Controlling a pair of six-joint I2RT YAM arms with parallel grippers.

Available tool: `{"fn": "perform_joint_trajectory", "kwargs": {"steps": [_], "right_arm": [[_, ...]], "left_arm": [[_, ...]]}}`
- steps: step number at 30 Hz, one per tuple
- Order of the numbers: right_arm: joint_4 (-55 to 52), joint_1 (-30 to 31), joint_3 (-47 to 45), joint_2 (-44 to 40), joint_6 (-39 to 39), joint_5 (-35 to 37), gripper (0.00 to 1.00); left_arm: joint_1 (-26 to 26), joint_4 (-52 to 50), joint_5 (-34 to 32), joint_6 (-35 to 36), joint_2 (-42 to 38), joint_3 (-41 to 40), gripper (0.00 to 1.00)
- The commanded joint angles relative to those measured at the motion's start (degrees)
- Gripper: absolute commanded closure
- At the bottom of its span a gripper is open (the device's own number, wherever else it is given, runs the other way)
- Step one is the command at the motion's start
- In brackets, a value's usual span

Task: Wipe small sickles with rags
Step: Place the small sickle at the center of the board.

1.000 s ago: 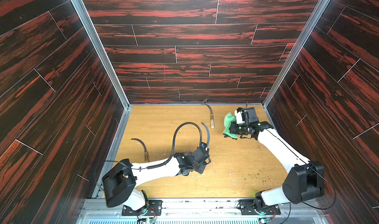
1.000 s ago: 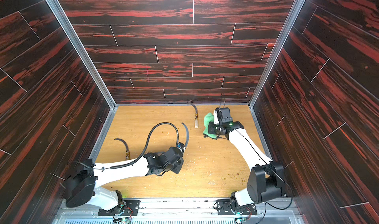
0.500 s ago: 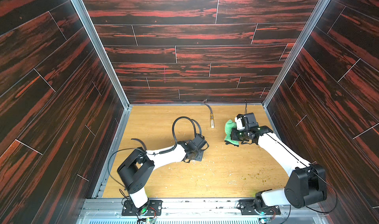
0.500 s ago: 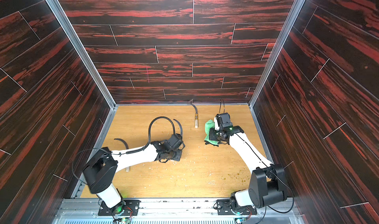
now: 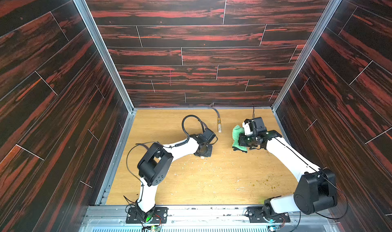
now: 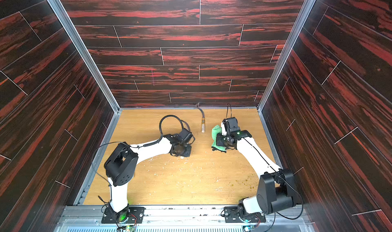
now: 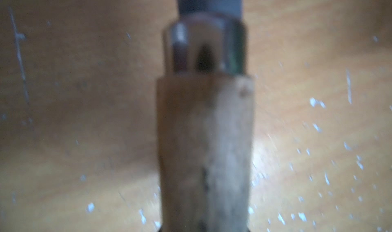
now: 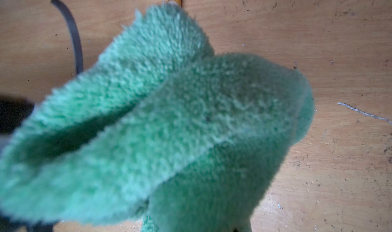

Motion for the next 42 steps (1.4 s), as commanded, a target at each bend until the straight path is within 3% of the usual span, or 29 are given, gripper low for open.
{"fn": "perform_joint_trajectory", "kwargs": {"steps": [1, 6, 17, 27, 33, 42], "right_arm": [[-1.4, 0.0, -1.5, -0.4, -0.5, -0.6, 1.0], [-2.2, 0.0, -2.9, -1.3, -0.3, 1.4, 1.0], [-1.6, 0.1, -4.2, -1.0, -0.5, 0.0, 1.0], [-0.9, 0.1, -4.7, -0.3, -0.9, -0.3, 1.0], [-0.6, 0.0, -4.6, 0.0, -0.9, -0.8, 1.0], [-0.5, 0.0, -4.5, 0.1, -0.9, -0.9, 1.0]], "left_arm": [[2.3, -5.1, 1.8, 2.0, 2.2, 5.5, 1.0], [4.6, -9.1, 5.3, 3.6, 7.4, 13.6, 1.0], [8.1, -17.0, 5.6, 6.3, 18.8, 31.8, 1.0], [10.0, -26.5, 5.1, 8.0, 29.0, 48.5, 0.85], [10.5, -28.6, 5.7, 8.0, 32.2, 53.2, 0.77], [11.0, -28.3, 6.6, 7.2, 33.7, 53.6, 0.69]]}}
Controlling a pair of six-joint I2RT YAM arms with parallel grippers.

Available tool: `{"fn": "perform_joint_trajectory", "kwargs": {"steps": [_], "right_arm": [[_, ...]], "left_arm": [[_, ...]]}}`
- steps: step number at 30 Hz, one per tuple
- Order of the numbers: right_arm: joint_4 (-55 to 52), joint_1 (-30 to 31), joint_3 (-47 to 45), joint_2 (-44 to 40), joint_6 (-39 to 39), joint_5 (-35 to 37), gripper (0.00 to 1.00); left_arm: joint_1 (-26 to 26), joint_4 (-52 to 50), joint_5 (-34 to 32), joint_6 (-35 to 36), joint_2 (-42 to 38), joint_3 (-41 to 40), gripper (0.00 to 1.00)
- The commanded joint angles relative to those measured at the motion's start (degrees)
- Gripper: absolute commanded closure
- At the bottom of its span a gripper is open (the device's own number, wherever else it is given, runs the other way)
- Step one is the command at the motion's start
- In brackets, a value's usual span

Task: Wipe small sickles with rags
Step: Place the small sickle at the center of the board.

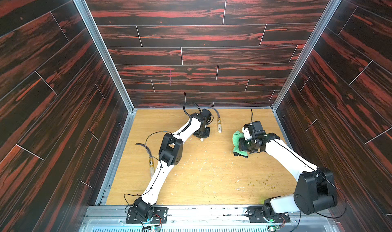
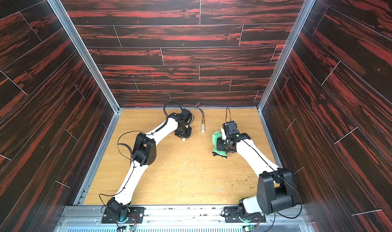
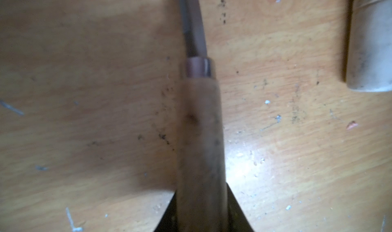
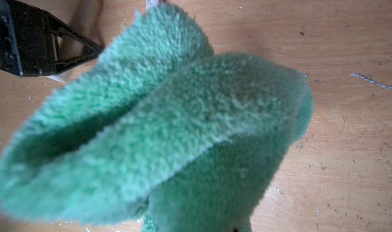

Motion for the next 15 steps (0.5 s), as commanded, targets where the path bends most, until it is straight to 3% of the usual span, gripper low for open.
{"fn": "perform_joint_trajectory", "kwargs": {"steps": [1, 15], "right_arm": [[0.4, 0.1, -0.8, 0.1, -0.7, -0.9, 1.0], [0.3, 0.0, -2.2, -1.2, -0.7, -1.0, 1.0]], "left_arm": [[0.4, -2.0, 0.6, -0.1, 0.8, 1.0, 0.69], [0.6, -1.9, -1.7, -0.4, -4.8, -0.8, 0.56]]}}
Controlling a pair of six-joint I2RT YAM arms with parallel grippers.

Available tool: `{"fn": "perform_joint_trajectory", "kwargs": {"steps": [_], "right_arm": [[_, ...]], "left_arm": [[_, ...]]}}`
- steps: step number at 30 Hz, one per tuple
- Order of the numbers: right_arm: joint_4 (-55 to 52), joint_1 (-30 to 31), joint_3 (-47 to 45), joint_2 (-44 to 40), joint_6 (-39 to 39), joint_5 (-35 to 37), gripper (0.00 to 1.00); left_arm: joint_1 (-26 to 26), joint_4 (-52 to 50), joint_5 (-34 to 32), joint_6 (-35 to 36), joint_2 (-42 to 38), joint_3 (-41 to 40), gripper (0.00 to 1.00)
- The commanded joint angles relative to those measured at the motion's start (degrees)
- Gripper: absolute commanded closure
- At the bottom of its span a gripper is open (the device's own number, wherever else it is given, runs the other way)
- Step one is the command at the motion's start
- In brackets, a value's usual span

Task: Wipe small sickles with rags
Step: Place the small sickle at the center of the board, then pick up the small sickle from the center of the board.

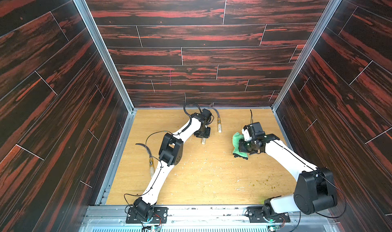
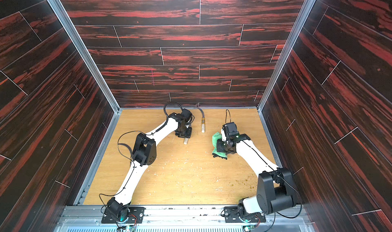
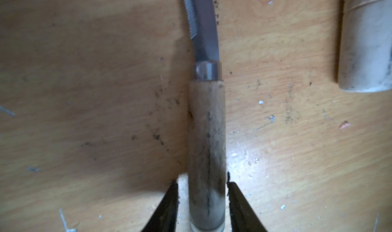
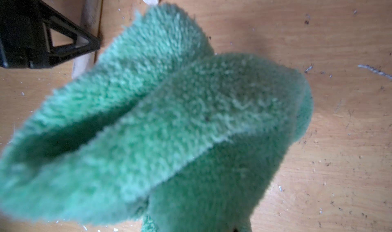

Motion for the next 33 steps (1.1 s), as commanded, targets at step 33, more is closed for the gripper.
{"fn": "perform_joint_trajectory", "kwargs": {"steps": [33], "right_arm": [[-1.1, 1.0, -2.5, -5.8, -1.4, -6.4, 1.0]], "left_arm": [[1.0, 2.8, -31.2, -33.9, -88.8, -92.1, 0.32]]}}
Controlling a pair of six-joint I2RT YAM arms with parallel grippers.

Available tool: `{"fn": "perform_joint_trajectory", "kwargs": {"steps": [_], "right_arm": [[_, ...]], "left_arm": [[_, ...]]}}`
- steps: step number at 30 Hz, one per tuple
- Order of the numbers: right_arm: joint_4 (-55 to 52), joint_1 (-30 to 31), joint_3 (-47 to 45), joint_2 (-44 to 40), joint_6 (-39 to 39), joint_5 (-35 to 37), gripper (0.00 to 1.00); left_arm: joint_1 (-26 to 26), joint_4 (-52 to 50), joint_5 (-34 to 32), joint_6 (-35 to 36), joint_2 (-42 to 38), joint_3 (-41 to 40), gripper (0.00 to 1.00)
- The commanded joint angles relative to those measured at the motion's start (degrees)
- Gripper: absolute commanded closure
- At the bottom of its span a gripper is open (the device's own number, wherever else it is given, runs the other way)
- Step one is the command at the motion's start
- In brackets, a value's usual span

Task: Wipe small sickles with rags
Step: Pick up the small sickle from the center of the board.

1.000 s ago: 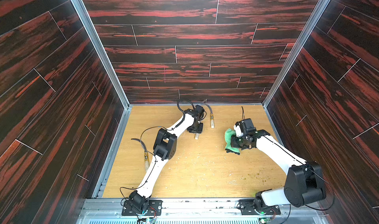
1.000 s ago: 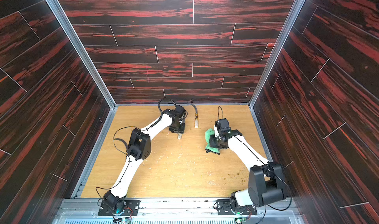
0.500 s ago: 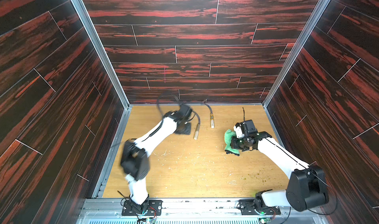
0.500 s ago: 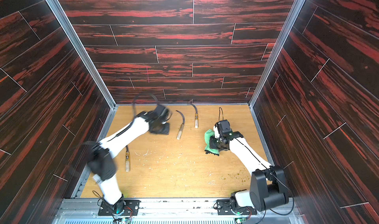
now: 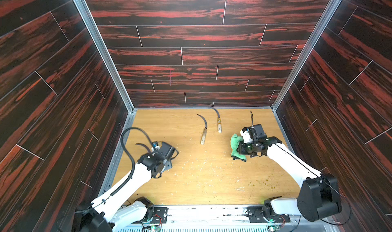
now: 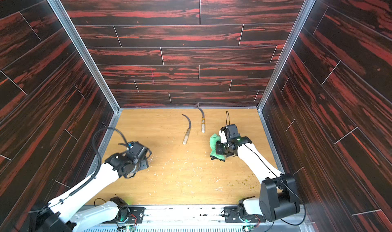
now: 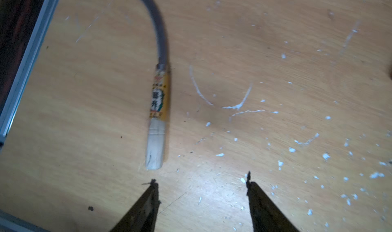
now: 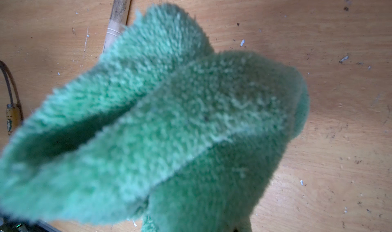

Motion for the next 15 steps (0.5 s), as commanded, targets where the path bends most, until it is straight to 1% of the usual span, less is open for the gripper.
{"fn": "perform_joint_trajectory", "kwargs": {"steps": [1, 3, 9, 13, 15], "right_arm": [[-0.9, 0.3, -0.4, -1.9, -0.4, -0.8, 1.0], [-0.8, 0.3, -0.5, -2.0, -0.4, -0.9, 1.0], [-0.7, 0.4, -0.4, -0.8, -0.4, -1.6, 1.0], [-0.6, 0.5, -0.7, -0.8, -0.2, -2.0, 1.0], [-0.5, 0.5, -0.7, -0.7, -0.2, -2.3, 1.0]], "left_arm": [[0.2, -3.4, -4.8, -8.0, -2.1, -3.3, 0.32], [0.2, -3.3, -5.9, -9.7, -2.7, -5.8, 0.32], [0.8, 0.7, -4.9, -12.6, -1.5, -11.5, 0.33], [2.9, 3.6, -4.0, -11.8, -1.4, -13.5, 0.34], [5.2, 6.0, -1.9, -10.0, -1.2, -14.5, 0.35]]}}
